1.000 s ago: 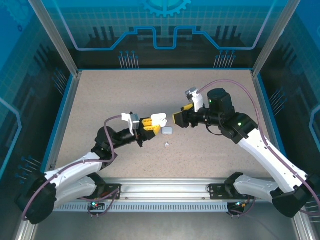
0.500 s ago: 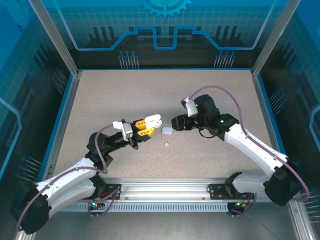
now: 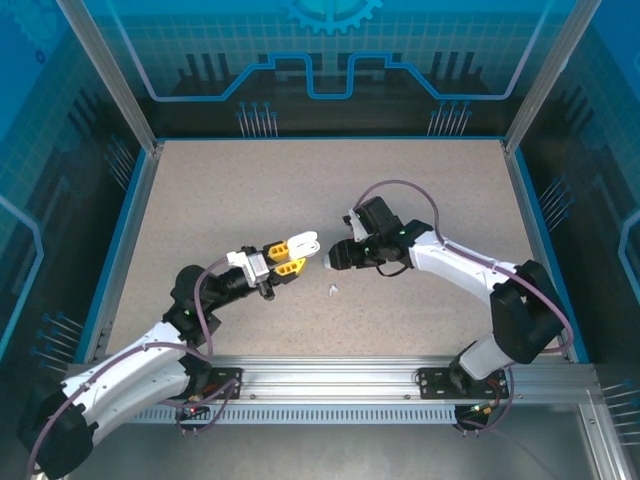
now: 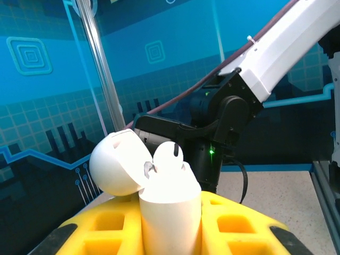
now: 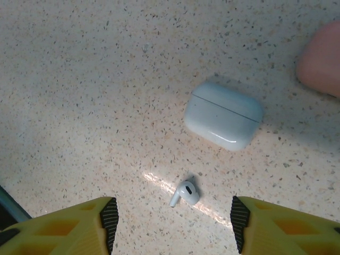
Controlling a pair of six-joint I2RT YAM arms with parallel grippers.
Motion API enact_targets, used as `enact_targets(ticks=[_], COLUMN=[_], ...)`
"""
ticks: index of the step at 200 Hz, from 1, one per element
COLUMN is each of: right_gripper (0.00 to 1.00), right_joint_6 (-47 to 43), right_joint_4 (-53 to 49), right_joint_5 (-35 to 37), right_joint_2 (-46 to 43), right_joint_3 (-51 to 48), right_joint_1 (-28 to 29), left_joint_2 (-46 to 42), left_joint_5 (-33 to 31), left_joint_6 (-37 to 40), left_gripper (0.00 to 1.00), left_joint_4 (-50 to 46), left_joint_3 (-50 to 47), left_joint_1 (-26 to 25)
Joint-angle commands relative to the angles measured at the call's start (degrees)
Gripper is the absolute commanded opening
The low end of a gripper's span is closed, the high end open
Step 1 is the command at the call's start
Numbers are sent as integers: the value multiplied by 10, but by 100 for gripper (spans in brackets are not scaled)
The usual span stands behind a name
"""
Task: Insert the wireless bluetooth earbuds into the charging case
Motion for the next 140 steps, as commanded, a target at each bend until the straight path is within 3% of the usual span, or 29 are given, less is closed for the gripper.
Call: enact_targets(ticks=[1, 101, 140], right_gripper=[61, 57, 58], right_joint_6=[16, 42, 23], right_joint_4=[-29, -67, -121], right_joint_5=[28, 52, 100], right_joint_2=[26, 147, 171], right_joint_3=[28, 72, 102], right_joint_1=[25, 76, 98], left_joint_2=[-15, -21, -23], left_joint_5=[-16, -21, -25], left_joint_6=[22, 8, 2], left_gripper=[2, 3, 3], left_joint_4=[-18, -25, -25], left_joint_3=[14, 13, 14], left_joint_1=[-4, -4, -5])
